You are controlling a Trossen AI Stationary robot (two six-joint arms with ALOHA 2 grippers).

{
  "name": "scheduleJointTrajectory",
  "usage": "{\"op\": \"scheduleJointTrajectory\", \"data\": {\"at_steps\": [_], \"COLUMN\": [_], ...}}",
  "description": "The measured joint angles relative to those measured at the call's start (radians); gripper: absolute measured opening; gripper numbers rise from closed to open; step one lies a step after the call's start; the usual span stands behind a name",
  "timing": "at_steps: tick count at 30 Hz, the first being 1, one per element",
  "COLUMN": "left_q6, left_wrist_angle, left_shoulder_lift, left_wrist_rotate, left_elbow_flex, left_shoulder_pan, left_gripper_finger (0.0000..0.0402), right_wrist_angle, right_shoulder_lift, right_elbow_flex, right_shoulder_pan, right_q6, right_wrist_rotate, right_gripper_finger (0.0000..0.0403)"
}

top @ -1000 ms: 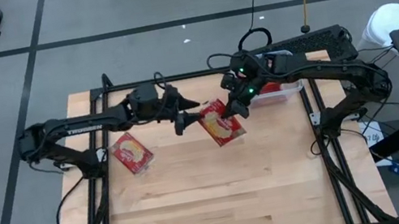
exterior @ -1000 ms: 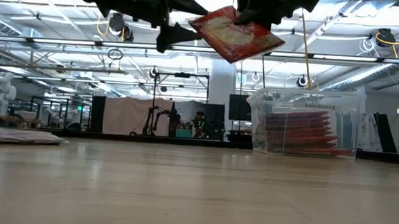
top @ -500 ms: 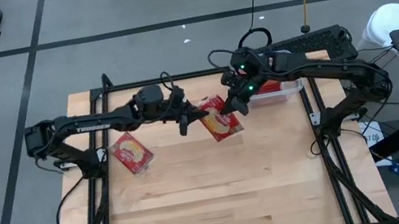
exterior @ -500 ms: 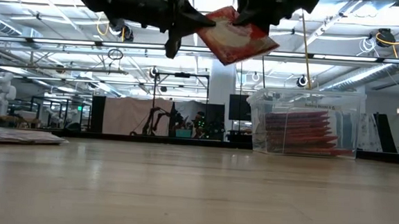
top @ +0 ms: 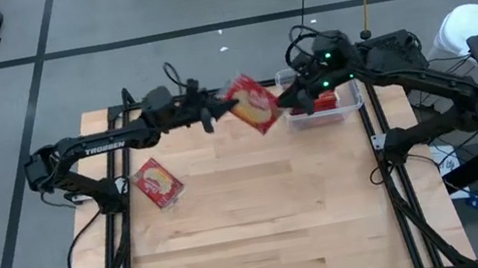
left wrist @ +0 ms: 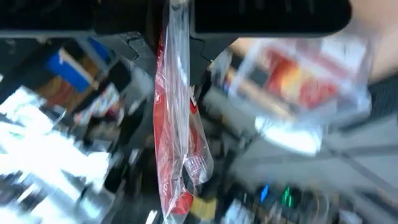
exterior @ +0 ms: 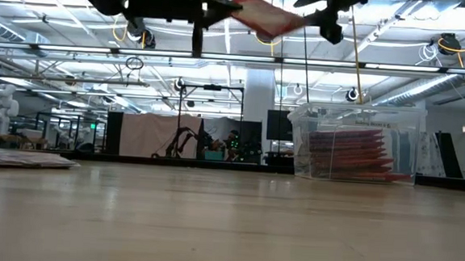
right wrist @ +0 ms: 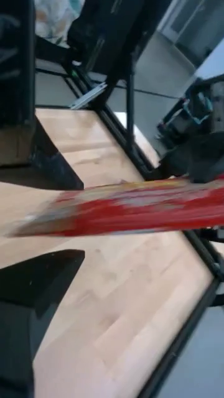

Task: Sort popcorn bags into baskets
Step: Put the popcorn bag into the transparent container

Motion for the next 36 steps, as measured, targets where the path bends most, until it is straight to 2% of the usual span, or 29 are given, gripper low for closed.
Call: {"op": "scheduleJointTrajectory", "data": {"at_steps": [6, 11, 15, 19, 25, 36], "left_q6": [-0.068, -0.092, -0.092, -0.088, -0.052, -0.050], "left_wrist_angle": [0.195, 0.293, 0.347, 0.359, 0.360, 0.373], "left_shoulder_lift": [0.000, 0.000, -0.002, 0.000, 0.000, 0.000], "left_wrist_rotate": [-0.019, -0.116, -0.192, -0.243, -0.322, -0.378], "left_elbow_flex": [0.002, 0.002, 0.002, 0.002, 0.002, 0.002], "left_shoulder_pan": [0.051, 0.055, 0.031, 0.000, -0.035, -0.046], "left_gripper_finger": [0.0013, 0.0013, 0.0016, 0.0013, 0.0019, 0.0019], "right_wrist_angle": [0.125, 0.441, 0.691, 0.858, 0.974, 0.972], "right_shoulder_lift": [-0.087, -0.130, -0.130, -0.131, -0.131, -0.104], "right_elbow_flex": [-0.096, -0.221, -0.300, -0.340, -0.347, -0.347], "right_shoulder_pan": [-0.025, -0.026, -0.025, -0.025, -0.025, -0.025], "right_q6": [0.071, 0.234, 0.377, 0.404, 0.359, 0.380], "right_wrist_rotate": [0.001, 0.015, 0.105, 0.212, 0.266, 0.268], "right_gripper_finger": [0.0174, 0.0176, 0.0176, 0.0176, 0.0176, 0.0168]}}
